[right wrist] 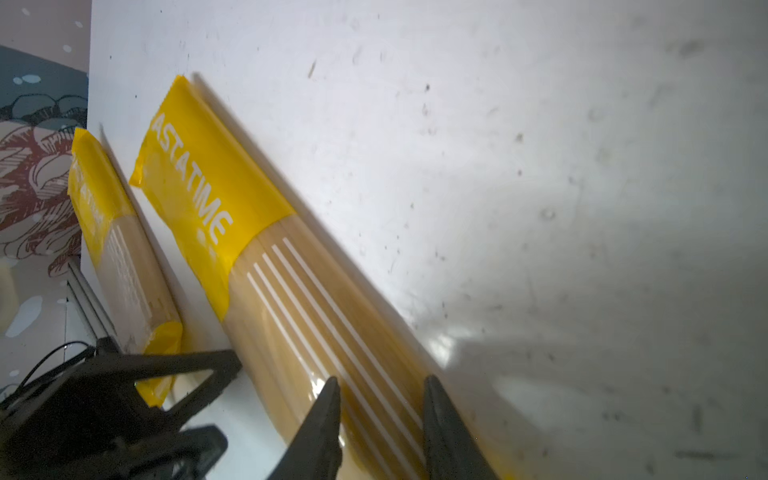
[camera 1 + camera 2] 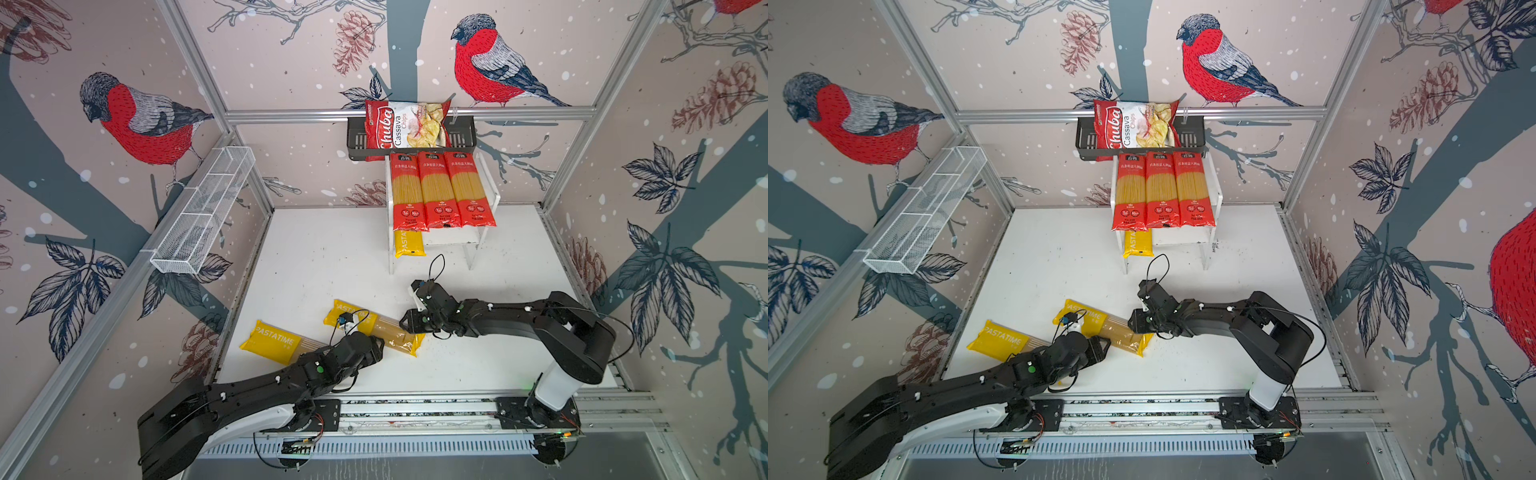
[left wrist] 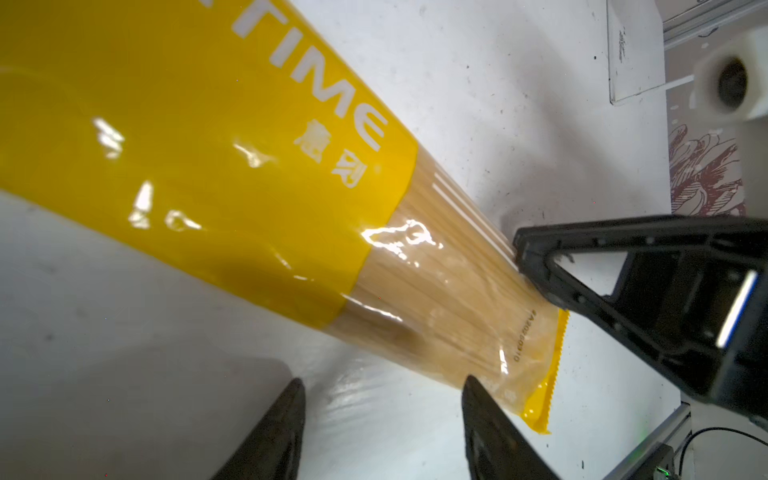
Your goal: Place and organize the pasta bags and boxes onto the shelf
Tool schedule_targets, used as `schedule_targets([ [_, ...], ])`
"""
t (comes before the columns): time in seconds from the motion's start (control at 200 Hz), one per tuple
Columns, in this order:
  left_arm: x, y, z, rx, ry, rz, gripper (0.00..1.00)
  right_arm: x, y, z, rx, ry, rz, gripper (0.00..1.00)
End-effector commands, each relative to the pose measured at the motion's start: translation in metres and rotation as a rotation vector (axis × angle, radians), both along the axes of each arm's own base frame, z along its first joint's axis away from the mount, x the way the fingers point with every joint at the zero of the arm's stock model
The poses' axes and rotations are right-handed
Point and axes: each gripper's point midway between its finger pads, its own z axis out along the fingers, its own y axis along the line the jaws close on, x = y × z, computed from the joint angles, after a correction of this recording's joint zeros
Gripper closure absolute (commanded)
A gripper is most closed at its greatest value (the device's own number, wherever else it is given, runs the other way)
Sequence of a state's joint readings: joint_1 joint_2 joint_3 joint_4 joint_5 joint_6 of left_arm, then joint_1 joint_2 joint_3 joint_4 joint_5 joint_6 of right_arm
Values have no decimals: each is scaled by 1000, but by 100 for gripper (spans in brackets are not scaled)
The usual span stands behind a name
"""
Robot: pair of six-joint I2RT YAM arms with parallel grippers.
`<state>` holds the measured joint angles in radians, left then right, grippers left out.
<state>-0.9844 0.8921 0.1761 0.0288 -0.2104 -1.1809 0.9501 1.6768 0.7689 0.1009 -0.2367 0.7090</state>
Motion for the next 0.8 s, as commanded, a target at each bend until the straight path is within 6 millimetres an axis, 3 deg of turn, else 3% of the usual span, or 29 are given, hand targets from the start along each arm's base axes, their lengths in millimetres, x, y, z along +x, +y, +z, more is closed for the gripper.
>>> schedule_targets([
  [0.0, 8, 4, 6, -15, -18, 38, 40, -25, -9, -8, -12, 66, 31, 65],
  [0.165, 23, -8, 12, -37, -41, 4, 40, -54, -14, -11, -17, 103, 64, 65],
  [0.345, 42, -42, 22, -16, -49, -75, 40, -69, -14, -2, 37, 139, 64, 65],
  [0.515, 53, -52, 35, 59, -55, -117, 40, -46, -27, 16, 103, 120, -16, 64],
  [0.675, 51, -29, 32, 92, -49, -68, 40, -9, -45, 23, 153, 107, -120, 58],
  [0.795, 44, -18, 24, 40, -61, -40, 40, 6, -44, 18, 169, 111, -122, 57],
])
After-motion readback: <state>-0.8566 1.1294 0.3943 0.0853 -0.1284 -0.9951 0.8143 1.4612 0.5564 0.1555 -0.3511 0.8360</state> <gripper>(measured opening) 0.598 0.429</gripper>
